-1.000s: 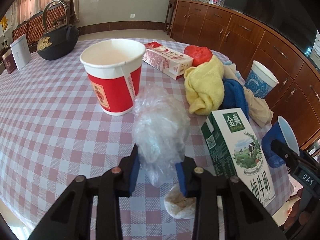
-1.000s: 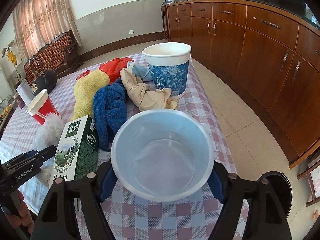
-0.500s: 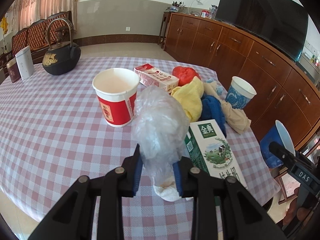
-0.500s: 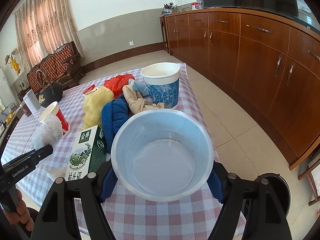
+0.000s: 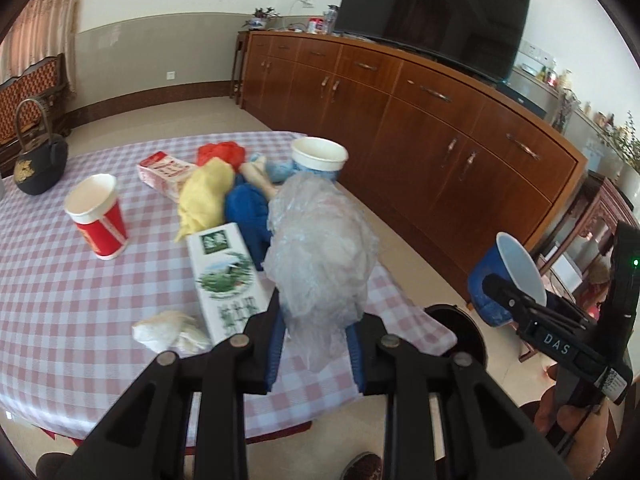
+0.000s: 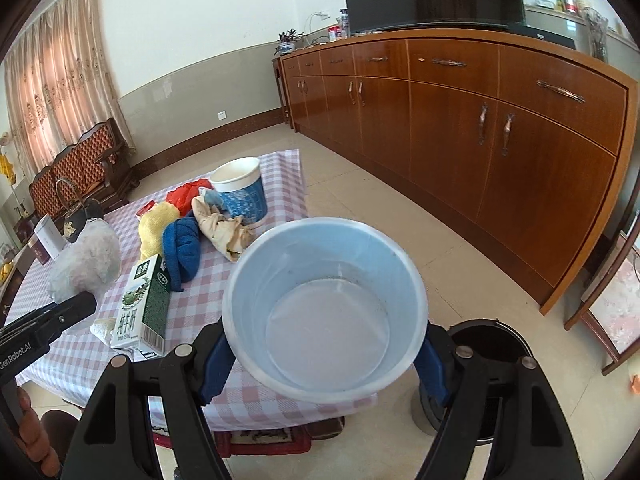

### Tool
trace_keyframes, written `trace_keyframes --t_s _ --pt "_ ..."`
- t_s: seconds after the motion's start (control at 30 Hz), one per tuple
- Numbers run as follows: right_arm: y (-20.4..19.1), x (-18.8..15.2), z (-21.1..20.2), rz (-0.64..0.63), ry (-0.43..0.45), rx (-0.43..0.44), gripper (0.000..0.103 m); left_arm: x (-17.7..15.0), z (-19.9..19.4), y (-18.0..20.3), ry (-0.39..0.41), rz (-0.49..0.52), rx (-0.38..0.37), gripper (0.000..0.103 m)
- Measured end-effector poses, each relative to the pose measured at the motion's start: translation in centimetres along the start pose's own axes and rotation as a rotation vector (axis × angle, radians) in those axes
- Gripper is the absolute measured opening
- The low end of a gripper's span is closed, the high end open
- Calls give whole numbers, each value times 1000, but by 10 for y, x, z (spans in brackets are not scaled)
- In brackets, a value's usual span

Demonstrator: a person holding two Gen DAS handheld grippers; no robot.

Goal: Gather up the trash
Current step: 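Carry the bowl and plastic bag over the black trash bin with both grippers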

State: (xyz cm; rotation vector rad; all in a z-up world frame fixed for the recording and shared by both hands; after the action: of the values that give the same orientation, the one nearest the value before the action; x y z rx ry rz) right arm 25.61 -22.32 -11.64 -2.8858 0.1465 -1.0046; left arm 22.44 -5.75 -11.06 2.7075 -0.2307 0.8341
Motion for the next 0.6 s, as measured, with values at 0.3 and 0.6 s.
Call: trace_keyframes --t_s 0.3,0.6 --pt "104 -36 -30 163 -1 -105 78 -14 40 112 -96 146 -162 30" --pt "200 -82 -20 316 -73 -174 78 -41 99 201 -221 248 -249 30"
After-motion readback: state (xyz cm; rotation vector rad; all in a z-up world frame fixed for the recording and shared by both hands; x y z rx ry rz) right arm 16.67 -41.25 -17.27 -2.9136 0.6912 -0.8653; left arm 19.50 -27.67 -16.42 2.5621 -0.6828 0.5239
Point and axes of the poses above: each gripper's, at about its wrist camera, not at the fingertips, and z roughly the way its jaws point, y to its right, x to its top, the point moved 10 cm from there along z, roughly the way its jaws point, and after that the axes turned 11 degrees about -y, right-handed, at the moved point
